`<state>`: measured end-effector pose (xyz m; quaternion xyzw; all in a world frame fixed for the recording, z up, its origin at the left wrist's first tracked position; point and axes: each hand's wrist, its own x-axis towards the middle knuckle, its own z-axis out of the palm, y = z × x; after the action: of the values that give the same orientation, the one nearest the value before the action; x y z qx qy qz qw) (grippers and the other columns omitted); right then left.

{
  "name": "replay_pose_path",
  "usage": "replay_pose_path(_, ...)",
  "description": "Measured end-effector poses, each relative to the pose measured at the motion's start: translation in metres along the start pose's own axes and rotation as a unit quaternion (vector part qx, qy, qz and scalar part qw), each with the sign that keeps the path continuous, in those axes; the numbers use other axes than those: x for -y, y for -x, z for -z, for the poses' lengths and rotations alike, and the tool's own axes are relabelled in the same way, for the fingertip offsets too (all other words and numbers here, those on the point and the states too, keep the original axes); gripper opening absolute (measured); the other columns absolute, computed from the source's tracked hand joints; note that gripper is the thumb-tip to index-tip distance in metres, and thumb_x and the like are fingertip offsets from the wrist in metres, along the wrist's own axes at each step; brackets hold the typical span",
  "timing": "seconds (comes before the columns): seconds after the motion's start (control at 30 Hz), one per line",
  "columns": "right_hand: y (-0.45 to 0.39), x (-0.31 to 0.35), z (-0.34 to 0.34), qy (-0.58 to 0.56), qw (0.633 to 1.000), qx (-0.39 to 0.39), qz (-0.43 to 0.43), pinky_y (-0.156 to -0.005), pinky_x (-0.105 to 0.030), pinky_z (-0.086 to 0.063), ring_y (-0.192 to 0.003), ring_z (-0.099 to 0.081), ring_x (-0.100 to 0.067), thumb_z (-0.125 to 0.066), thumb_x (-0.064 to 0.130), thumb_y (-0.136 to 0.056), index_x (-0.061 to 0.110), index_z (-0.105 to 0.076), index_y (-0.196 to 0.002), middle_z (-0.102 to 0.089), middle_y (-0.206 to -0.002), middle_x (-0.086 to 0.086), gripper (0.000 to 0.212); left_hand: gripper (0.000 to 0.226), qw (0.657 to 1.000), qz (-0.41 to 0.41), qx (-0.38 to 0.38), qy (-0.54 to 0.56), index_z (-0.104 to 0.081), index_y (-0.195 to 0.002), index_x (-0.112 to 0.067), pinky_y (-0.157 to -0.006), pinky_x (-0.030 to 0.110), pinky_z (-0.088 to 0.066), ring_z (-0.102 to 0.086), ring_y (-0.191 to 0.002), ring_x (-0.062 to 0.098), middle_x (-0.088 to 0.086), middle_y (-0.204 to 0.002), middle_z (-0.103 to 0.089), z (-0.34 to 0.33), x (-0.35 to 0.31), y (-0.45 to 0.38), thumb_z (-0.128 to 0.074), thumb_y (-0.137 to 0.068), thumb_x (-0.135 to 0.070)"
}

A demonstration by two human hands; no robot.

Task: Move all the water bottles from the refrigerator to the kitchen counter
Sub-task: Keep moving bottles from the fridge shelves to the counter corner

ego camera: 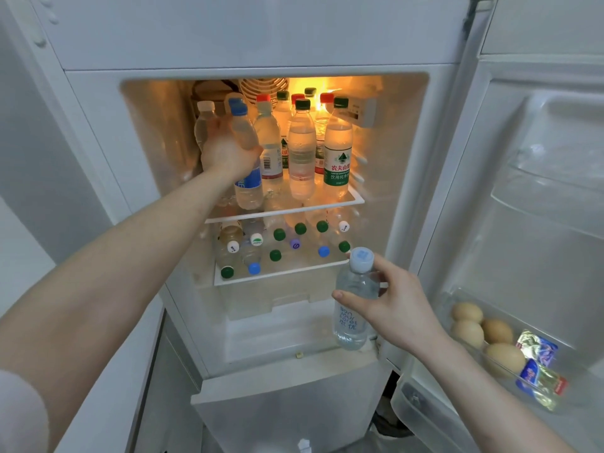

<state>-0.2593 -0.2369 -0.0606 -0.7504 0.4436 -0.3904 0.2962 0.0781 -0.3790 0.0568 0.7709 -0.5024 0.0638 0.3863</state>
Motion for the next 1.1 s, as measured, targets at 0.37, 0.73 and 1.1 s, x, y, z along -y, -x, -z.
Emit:
replay_pose_path(0.37,0.009,-0.004,0.005,-0.017,0.999,0.035,0.001,-0.086,-0.036,-0.058,-0.094,-0.063,-0.003,-0.092,0.051,-0.07,0.041,-0.069,-0.114,-0.073,-0.101,0.021,0.05,0.067,0.992,-0.078,-0.035,0.088,-0.048,-0.128,-0.024,-0.085,0.037,-0.057,-0.065,-0.106,0.018,-0.006,-0.119,-0.066,0.042,-0.01,0.089,-0.085,-0.077,-0.045)
replay_pose_path(0.73,0.042,-0.019,0.009,-0.066,0.99,0.128,0.01,-0.083,-0.029,-0.056,-0.096,-0.061,0.005,-0.097,0.045,-0.064,0.042,-0.071,-0.109,-0.072,-0.099,0.026,0.052,0.061,0.974,0.032,-0.048,0.219,-0.058,-0.12,-0.037,-0.082,0.049,-0.06,-0.07,-0.099,0.016,-0.018,-0.113,-0.068,0.097,-0.02,0.306,-0.092,-0.07,-0.039)
replay_pose_path(1.1,0.132,-0.026,0.0,-0.107,0.947,0.299,0.046,-0.078,-0.031,-0.057,-0.092,-0.062,0.005,-0.096,0.044,-0.063,0.041,-0.07,-0.094,-0.07,-0.095,0.03,0.04,0.054,0.958,0.247,-0.065,0.128,-0.064,-0.11,-0.047,-0.061,0.024,-0.052,-0.061,-0.057,0.008,-0.016,-0.089,-0.074,0.125,-0.033,0.55,-0.093,-0.07,-0.027)
